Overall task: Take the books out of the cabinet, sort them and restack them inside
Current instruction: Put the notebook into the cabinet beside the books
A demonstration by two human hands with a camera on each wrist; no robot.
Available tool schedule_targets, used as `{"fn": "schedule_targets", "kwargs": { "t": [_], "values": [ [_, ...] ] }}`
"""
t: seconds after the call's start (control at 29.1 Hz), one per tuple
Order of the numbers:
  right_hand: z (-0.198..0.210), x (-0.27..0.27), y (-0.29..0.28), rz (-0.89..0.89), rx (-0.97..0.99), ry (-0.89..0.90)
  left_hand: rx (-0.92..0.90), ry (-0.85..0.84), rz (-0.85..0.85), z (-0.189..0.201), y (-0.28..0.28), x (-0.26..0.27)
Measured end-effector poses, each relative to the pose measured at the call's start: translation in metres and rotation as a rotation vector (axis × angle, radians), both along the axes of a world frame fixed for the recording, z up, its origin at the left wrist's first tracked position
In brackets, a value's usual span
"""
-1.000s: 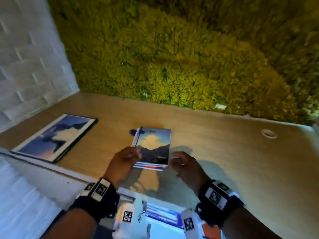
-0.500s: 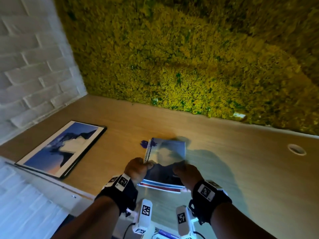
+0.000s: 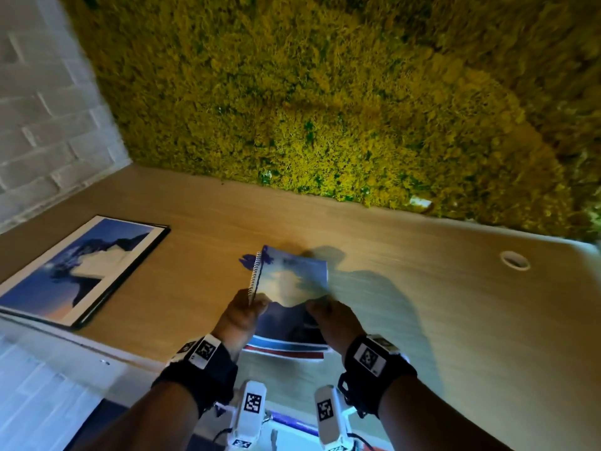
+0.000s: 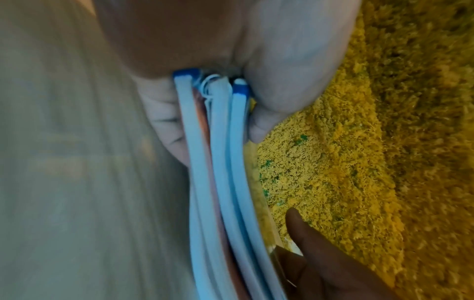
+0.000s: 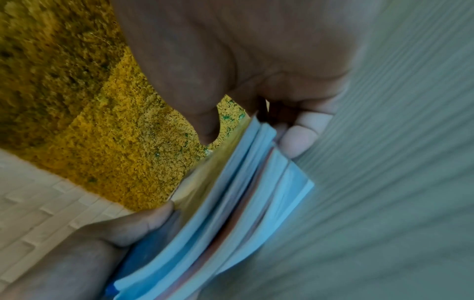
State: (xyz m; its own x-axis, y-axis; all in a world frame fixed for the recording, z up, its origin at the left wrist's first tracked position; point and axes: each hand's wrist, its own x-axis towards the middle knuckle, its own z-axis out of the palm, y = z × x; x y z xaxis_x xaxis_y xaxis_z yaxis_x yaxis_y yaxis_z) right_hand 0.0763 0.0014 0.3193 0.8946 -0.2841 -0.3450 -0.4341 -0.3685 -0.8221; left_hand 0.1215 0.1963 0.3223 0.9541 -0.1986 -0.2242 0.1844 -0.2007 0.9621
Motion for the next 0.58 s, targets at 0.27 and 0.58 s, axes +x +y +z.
{"fn": "schedule_targets", "kwargs": {
  "t": [0.27, 0.58],
  "values": [
    [-0.005, -0.116, -0.063, -0.148, 0.296, -0.098, -0.430, 0.000, -0.161, 0.002, -0.044, -0.113],
    [0.037, -0.222, -0.131, -0.324, 0.491, -0.485, -0.372, -0.163, -0.290, 0.020, -0.131, -0.192]
  ]
}}
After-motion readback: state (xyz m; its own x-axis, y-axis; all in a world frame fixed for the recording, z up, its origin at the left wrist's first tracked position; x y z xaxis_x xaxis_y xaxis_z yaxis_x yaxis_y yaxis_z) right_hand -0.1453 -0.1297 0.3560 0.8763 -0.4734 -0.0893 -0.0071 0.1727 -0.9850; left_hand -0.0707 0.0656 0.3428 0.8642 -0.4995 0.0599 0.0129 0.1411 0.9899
